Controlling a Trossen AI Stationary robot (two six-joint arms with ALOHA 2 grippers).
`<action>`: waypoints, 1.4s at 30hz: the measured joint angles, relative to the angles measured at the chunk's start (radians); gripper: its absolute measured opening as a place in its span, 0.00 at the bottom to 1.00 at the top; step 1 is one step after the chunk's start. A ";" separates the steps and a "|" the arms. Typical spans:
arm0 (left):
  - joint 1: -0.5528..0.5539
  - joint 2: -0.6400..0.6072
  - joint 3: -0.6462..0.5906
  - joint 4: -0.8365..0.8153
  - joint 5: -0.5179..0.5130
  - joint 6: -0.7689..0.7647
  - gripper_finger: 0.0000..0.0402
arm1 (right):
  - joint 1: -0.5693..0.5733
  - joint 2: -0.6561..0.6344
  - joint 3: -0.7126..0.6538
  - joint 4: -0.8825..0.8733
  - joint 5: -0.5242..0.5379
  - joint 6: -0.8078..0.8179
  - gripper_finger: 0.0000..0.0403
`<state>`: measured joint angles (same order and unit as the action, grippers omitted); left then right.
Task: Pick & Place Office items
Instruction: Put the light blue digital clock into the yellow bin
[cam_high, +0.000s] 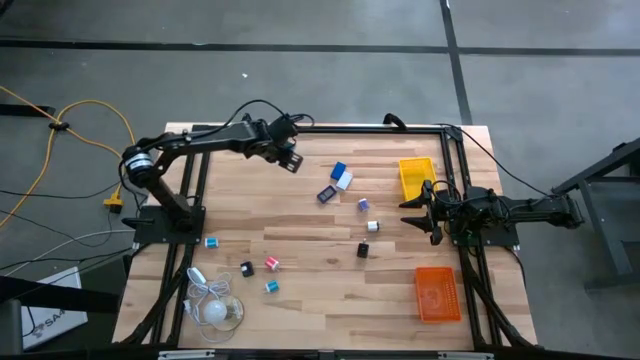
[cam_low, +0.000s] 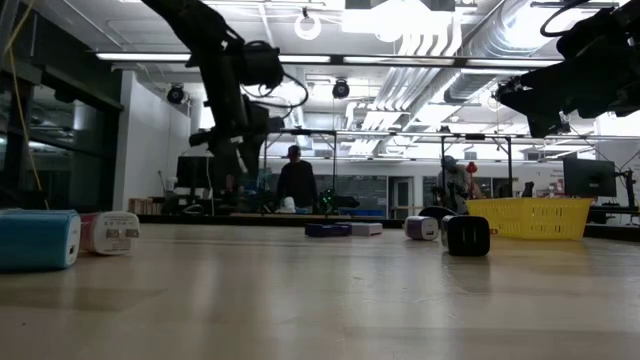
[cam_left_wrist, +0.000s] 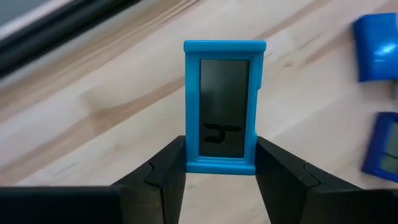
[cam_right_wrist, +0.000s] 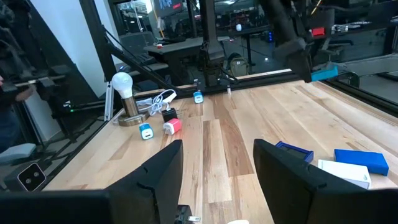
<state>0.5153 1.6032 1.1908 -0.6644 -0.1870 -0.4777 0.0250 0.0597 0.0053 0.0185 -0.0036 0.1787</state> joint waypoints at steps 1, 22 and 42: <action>-0.005 -0.006 0.000 0.008 0.002 0.015 0.39 | 0.000 0.000 0.000 0.000 0.000 0.000 0.45; -0.135 -0.040 0.079 0.075 0.081 0.277 0.40 | 0.000 0.000 0.000 0.000 0.000 0.000 0.45; -0.337 0.149 0.308 0.122 0.058 0.606 0.40 | 0.000 0.000 0.000 0.000 0.000 0.000 0.45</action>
<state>0.1783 1.7526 1.4991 -0.5428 -0.1286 0.1280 0.0252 0.0601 0.0052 0.0185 -0.0036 0.1787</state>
